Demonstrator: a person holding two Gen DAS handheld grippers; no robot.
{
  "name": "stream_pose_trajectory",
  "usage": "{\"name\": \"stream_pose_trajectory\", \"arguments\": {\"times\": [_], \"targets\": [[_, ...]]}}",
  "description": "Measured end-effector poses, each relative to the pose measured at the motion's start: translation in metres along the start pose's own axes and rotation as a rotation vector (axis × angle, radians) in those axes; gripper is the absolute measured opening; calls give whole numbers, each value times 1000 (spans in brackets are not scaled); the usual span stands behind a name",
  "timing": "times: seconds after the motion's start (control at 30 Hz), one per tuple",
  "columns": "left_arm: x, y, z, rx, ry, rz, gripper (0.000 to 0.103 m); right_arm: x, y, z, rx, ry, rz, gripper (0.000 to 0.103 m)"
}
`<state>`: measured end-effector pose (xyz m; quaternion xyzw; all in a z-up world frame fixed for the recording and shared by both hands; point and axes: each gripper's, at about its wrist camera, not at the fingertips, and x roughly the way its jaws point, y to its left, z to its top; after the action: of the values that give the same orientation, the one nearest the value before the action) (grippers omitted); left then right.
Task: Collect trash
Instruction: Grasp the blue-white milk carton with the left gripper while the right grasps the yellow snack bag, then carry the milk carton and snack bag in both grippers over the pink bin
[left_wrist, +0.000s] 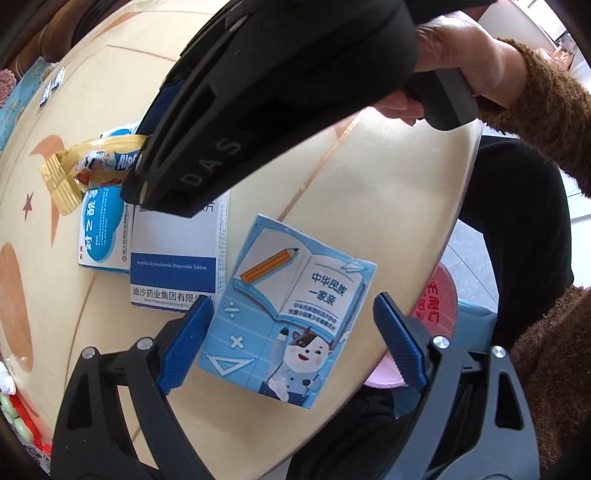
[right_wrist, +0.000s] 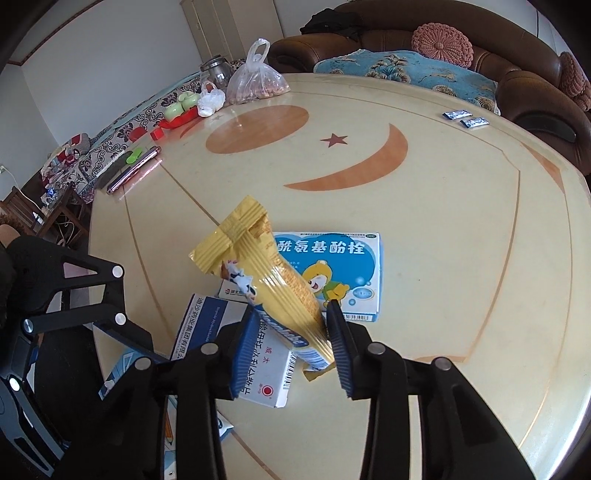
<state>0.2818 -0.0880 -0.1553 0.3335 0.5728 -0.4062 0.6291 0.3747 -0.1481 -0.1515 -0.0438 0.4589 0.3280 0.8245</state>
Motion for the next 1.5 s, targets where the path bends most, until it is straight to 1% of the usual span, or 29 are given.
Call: {"name": "stream_pose_trajectory", "arguments": {"times": [0.07,0.1,0.13,0.2,0.33,0.6,0.7,0.77,0.8,0.97,1.13,1.23,1.43,1.5], "targets": [[0,-2,2,-1,-10,-11,86,1,-1,-2,0,-5,1,34],[-1,-2,2,-8,-15,-20,85,1,-1,-2,2,-4,-1,30],[-1,1,3,-18,-16,-29,81,2,-1,-2,5,-6,-2,30],[-2,3,3,-34,-21,-37,81,2,-2,-2,11,-5,0,29],[-4,1,2,-33,-32,-15,79,2,-3,-1,22,-5,-12,24],[-14,4,-7,-153,-90,3,77,-12,-3,-6,49,-15,-44,18],[-20,9,-14,-205,-118,-10,76,-23,-2,-9,59,-22,-65,17],[-25,13,-18,-241,-138,7,76,-32,-1,-10,69,-38,-92,17],[-28,15,-20,-258,-145,-2,76,-36,-1,-10,73,-45,-98,17],[-41,17,-32,-327,-188,4,76,-63,2,-12,86,-88,-145,17],[-57,15,-43,-384,-224,10,76,-86,10,-19,85,-90,-209,17],[-68,10,-49,-398,-240,20,76,-98,17,-26,90,-80,-239,17],[-89,-12,-67,-403,-261,74,76,-125,34,-47,106,-72,-261,17],[-96,-19,-72,-401,-272,76,76,-133,41,-54,105,-68,-268,17]]}}
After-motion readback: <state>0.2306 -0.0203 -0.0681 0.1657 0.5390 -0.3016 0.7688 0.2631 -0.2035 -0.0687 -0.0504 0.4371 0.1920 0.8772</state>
